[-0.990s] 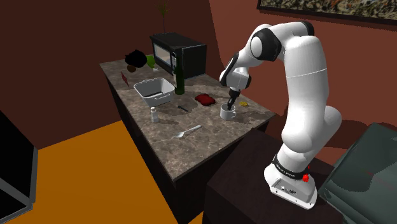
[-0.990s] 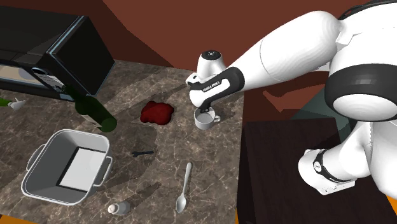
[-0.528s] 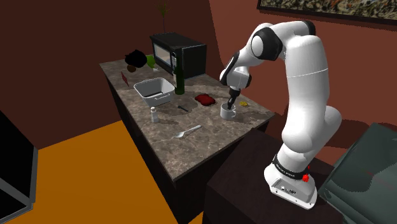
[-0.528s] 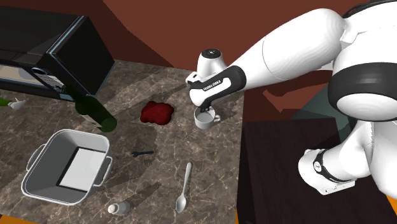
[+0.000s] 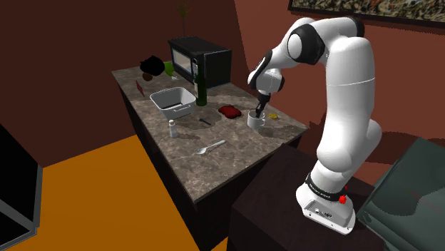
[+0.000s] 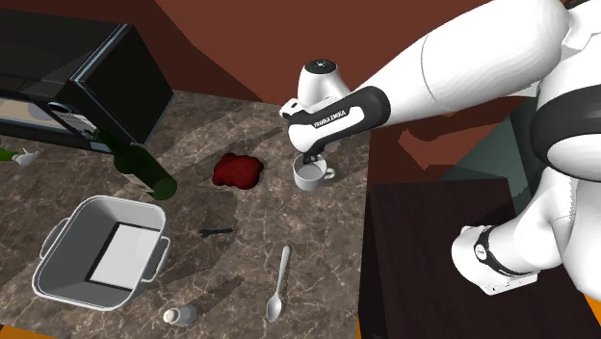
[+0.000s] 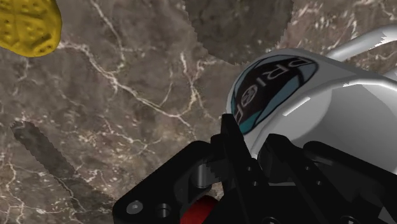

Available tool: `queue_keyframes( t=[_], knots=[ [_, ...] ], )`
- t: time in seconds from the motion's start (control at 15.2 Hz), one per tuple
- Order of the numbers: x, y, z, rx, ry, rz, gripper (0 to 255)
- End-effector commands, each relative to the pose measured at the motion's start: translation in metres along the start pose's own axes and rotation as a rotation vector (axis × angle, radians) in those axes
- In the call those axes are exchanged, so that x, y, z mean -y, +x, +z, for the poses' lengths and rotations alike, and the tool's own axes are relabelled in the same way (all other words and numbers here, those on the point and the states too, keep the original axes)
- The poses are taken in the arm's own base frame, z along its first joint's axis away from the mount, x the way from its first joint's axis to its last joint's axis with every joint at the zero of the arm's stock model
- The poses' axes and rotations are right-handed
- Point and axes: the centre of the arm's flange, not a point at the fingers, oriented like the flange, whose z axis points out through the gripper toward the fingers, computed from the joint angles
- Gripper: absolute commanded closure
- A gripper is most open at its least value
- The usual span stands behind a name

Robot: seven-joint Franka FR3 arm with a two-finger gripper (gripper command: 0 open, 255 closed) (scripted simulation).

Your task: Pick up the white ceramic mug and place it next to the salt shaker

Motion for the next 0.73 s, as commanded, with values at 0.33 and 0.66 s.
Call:
queue_keyframes(
  t=[0.33, 0.66],
  knots=[
    [0.002, 0.002, -0.038, 0.0, 0.0, 0.0, 255],
    [0.003, 0.004, -0.064, 0.0, 0.0, 0.0, 255]
  ],
)
